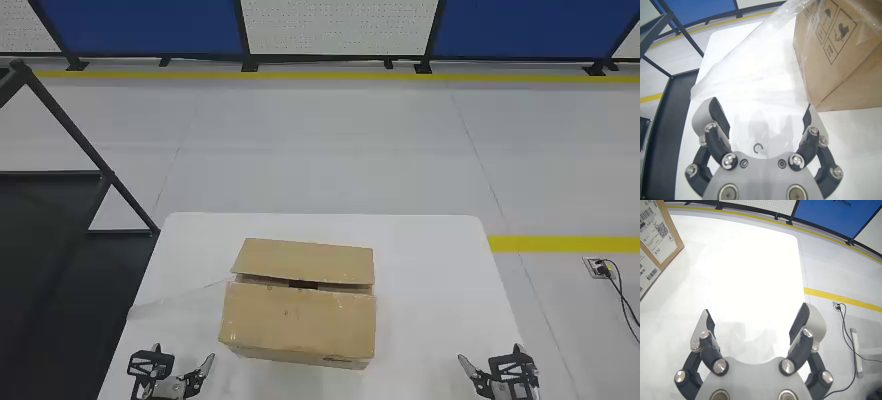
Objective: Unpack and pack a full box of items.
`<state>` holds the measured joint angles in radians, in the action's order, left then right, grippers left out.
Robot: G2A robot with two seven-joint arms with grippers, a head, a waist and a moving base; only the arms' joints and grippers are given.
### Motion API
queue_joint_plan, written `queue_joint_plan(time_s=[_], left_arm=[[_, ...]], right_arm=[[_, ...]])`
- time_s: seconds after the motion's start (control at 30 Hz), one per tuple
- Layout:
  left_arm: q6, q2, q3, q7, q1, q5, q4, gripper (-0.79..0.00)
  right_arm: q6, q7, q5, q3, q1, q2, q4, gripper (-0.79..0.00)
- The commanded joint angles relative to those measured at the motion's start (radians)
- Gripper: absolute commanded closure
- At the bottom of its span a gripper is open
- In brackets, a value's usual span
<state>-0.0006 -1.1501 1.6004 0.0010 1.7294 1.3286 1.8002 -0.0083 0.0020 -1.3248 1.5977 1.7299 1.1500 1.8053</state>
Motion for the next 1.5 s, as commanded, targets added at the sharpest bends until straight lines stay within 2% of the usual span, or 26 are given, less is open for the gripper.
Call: queue_joint_plan(time_s=[0.0,0.2,0.33,0.4,0.47,0.77,0.9,1.0,1.1,1.23,1.33,1.37,1.47], left_arm=[[-0.016,0.000,0.005,0.010,-0.003,-0.014,0.002,-0.785],[-0.081,0.003,0.054,0.059,-0.004,-0.043,0.020,-0.785],[-0.159,0.008,0.099,0.074,-0.011,-0.074,0.044,-0.785],[-0.219,0.010,0.115,0.085,-0.007,-0.109,0.055,-0.785],[-0.332,0.013,0.138,0.055,0.002,-0.219,0.061,-0.785],[-0.332,0.013,0.138,0.055,0.002,-0.219,0.061,-0.785],[-0.339,0.012,0.133,0.036,-0.013,-0.265,0.068,-0.785],[-0.355,0.011,0.142,0.012,-0.035,-0.357,0.085,-0.785],[-0.377,0.012,0.168,-0.043,-0.058,-0.487,0.088,-0.785],[-0.409,0.017,0.207,-0.126,-0.102,-0.609,0.078,-0.785],[-0.465,0.024,0.219,-0.229,-0.126,-0.725,0.070,-0.785],[-0.475,0.027,0.231,-0.265,-0.134,-0.760,0.066,-0.785],[-0.475,0.027,0.231,-0.265,-0.134,-0.760,0.066,-0.785]], right_arm=[[-0.053,0.014,0.026,0.000,-0.001,-0.001,0.017,-0.785],[-0.188,0.089,0.144,0.037,-0.004,-0.005,0.110,-0.785],[-0.312,0.190,0.299,0.055,-0.016,-0.010,0.177,-0.785],[-0.357,0.259,0.409,0.061,-0.030,-0.012,0.195,-0.785],[-0.387,0.367,0.532,0.071,-0.049,-0.015,0.212,-0.785],[-0.387,0.367,0.532,0.071,-0.049,-0.015,0.212,-0.785],[-0.423,0.365,0.602,0.040,-0.070,-0.014,0.193,-0.785],[-0.508,0.396,0.715,-0.003,-0.114,-0.015,0.198,-0.785],[-0.545,0.470,0.879,-0.034,-0.166,-0.017,0.182,-0.785],[-0.502,0.598,1.092,-0.079,-0.285,-0.020,0.122,-0.785],[-0.468,0.683,1.235,-0.125,-0.376,-0.020,0.060,-0.785],[-0.464,0.692,1.238,-0.126,-0.386,-0.020,0.054,-0.785],[-0.464,0.692,1.238,-0.126,-0.386,-0.020,0.054,-0.785]])
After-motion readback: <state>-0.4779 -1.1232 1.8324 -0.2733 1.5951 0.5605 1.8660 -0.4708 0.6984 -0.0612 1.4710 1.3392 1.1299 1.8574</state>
